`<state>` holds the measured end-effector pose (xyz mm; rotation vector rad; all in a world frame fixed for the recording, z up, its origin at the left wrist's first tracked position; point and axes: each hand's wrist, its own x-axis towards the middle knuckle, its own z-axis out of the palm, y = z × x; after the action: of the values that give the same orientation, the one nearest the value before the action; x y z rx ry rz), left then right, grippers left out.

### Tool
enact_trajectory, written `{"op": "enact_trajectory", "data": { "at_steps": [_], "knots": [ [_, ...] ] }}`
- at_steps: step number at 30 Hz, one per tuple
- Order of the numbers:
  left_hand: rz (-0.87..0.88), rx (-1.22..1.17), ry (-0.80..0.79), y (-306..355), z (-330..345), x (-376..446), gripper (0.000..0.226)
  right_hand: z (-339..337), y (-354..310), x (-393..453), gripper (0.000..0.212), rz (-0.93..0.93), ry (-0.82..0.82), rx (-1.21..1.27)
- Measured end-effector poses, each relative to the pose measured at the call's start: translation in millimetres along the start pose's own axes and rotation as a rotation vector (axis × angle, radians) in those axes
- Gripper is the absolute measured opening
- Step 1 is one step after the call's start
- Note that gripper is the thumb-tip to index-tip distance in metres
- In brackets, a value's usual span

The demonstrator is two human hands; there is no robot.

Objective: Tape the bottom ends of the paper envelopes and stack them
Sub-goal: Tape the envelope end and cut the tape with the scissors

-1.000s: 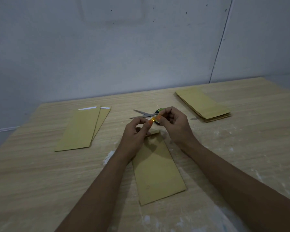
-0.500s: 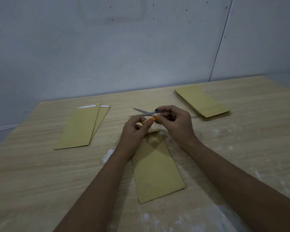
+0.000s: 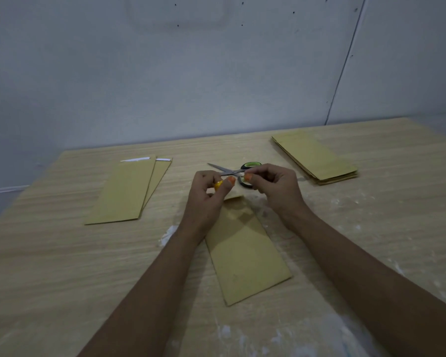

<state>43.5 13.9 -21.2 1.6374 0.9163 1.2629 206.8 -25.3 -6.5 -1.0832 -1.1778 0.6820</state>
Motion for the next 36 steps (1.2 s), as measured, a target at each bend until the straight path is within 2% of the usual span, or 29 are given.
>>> {"op": "enact_trajectory", "data": {
  "at_steps": [3, 8, 11, 13, 18, 27, 31, 36],
  "knots": [
    [0.001, 0.002, -0.038, -2.1, -0.9, 1.3, 0.038, 0.2, -0.9, -0.3, 0.008, 0.046, -0.004, -0.004],
    [0.035, 0.073, -0.026, 2.7, -1.5, -0.1, 0.025, 1.3, 0.3, -1.0, 0.007, 0.126, 0.022, -0.048],
    [0.056, 0.130, 0.015, 2.5, -2.4, 0.7, 0.041, 2.4, 0.4, -0.9, 0.008, 0.190, 0.024, -0.039],
    [0.077, 0.188, 0.059, 0.3, -3.0, 1.0, 0.049, 3.7, -1.3, -0.5, 0.014, 0.210, 0.008, -0.051],
    [0.051, 0.245, 0.128, -4.5, -5.1, 4.4, 0.045, 7.9, -2.7, 2.1, 0.038, 0.236, -0.032, -0.090],
    [-0.053, 0.451, 0.117, -8.2, 5.3, 11.4, 0.045, 4.5, 5.1, 9.2, 0.026, 0.286, -0.023, -0.224],
    [-0.102, 0.450, 0.096, -10.6, 7.9, 14.2, 0.063, 2.4, 6.6, 11.8, 0.025, 0.330, -0.030, -0.234],
    [-0.080, 0.571, 0.131, -6.1, 13.4, 12.3, 0.048, 1.2, 9.0, 13.0, 0.028, 0.378, -0.019, -0.216]
  ]
}}
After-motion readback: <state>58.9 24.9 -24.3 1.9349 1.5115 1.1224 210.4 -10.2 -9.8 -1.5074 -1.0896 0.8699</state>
